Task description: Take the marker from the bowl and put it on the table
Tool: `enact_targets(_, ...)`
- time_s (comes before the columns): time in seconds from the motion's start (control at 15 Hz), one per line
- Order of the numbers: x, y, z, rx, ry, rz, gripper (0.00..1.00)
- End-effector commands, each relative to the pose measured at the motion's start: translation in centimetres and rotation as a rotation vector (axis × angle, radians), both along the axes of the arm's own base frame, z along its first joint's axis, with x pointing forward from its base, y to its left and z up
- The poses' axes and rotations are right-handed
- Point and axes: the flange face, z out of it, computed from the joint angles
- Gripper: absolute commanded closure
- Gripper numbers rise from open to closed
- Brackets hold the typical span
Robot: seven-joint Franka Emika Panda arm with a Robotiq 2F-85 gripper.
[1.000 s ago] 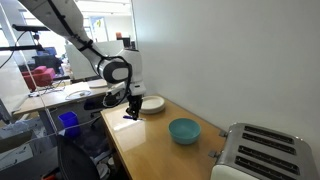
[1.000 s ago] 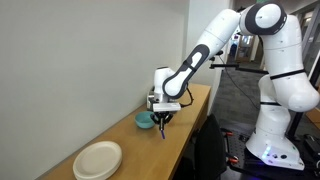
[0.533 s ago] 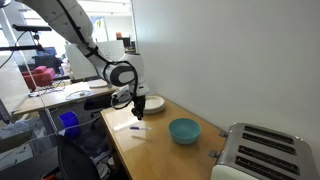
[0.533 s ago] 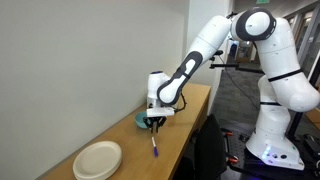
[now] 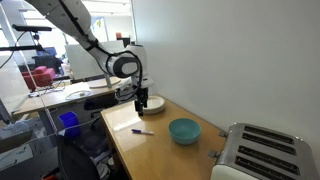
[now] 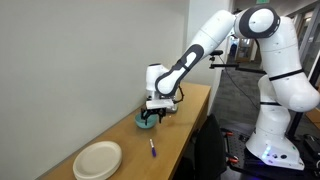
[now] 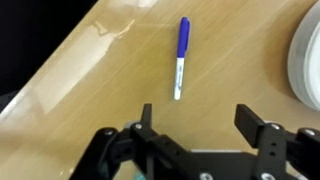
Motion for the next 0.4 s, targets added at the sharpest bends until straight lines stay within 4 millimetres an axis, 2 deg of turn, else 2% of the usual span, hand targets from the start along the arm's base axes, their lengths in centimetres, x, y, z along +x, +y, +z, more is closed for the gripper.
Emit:
enact_targets(0.0,-0.9,-1.0,3.4,-0.02,-0.01,0.071,0.0)
enact_targets(0.13,-1.0,-1.3,5.0,-0.021,-0.018,0.088,0.0)
enact_targets(0.33,-1.4,-1.7,6.1,-0.027,-0.018,0.105,0.0)
